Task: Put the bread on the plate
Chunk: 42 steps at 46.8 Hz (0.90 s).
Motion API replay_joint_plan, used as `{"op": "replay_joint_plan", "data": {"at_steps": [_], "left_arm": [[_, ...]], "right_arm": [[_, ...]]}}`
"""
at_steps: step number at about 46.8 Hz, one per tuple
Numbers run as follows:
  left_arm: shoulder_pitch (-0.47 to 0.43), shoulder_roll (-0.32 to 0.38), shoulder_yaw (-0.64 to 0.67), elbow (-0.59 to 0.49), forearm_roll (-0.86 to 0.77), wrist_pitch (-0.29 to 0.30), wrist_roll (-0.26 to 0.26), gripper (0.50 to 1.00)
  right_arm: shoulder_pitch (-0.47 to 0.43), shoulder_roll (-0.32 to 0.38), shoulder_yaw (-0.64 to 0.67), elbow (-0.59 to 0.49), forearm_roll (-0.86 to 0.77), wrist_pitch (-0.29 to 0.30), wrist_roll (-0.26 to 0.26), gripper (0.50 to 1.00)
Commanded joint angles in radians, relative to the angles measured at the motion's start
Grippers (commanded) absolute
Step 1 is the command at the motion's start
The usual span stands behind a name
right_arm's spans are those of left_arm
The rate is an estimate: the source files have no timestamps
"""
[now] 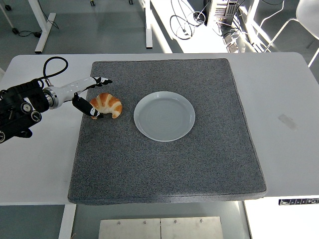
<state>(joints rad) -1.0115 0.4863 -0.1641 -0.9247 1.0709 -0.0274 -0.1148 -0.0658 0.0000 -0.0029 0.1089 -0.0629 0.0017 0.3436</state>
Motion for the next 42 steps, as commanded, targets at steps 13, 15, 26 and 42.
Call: {"op": "replay_joint_plan", "data": {"at_steps": [13,15,26,42], "left_arm": [[0.001,-0.022,0.011,0.010,0.011,0.054,0.000,0.969],[0.001,-0.022,0.017,0.010,0.011,0.055,0.000,0.969],[0.002,-0.032,0.034,0.018,0.012,0.078,0.000,0.936],[-0.001,-0.055,0.130,0.069,0.009,0.184,-0.009,0.583]], "right_arm": [[0.000,0.000,0.000,0.000,0.000,0.000,0.000,1.000],[0.000,0.000,0.000,0.000,0.000,0.000,0.000,1.000],[0.000,0.000,0.000,0.000,0.000,0.000,0.000,1.000],[0.000,0.000,0.000,0.000,0.000,0.000,0.000,1.000]]}}
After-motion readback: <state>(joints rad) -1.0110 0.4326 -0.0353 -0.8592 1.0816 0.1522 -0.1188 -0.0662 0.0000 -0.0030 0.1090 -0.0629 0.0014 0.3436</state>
